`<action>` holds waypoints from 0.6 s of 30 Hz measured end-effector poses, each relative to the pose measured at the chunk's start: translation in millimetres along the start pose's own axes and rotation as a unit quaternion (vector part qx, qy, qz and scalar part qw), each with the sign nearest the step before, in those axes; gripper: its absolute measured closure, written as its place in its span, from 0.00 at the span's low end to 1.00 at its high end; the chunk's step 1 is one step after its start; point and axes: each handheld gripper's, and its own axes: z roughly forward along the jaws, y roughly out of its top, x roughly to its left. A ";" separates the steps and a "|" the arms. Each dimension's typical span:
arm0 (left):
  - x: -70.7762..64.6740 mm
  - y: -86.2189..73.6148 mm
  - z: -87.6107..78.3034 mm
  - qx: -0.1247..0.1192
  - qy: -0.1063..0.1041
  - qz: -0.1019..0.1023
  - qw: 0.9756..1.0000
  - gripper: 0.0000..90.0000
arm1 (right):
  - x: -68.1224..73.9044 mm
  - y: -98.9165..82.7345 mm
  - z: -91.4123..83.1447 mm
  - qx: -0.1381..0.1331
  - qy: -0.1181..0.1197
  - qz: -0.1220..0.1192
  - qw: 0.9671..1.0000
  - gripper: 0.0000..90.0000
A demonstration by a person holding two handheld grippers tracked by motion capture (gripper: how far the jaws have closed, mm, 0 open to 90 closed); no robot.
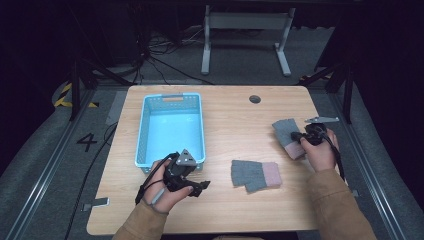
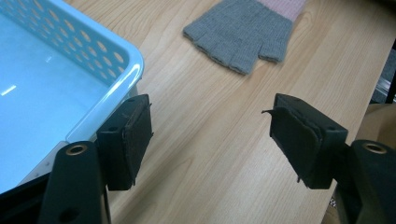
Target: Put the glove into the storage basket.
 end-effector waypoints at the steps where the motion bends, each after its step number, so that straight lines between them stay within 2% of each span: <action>1: -0.2 1.8 1.4 -0.001 -0.002 0.001 1.000 0.34 | 1.9 1.5 -5.9 -0.006 0.002 -0.004 1.000 0.97; 12: -0.4 10.5 6.4 -0.002 -0.011 0.013 1.000 0.34 | 17.0 8.5 -35.3 -0.021 0.028 -0.018 0.999 0.96; 13: -0.4 12.0 7.1 -0.003 -0.011 0.014 1.000 0.34 | 21.8 10.6 -42.1 -0.019 0.037 -0.026 0.999 0.96; 18: -0.3 14.4 7.5 -0.004 -0.013 0.015 1.000 0.34 | 30.5 13.0 -50.0 -0.012 0.051 -0.044 0.998 0.96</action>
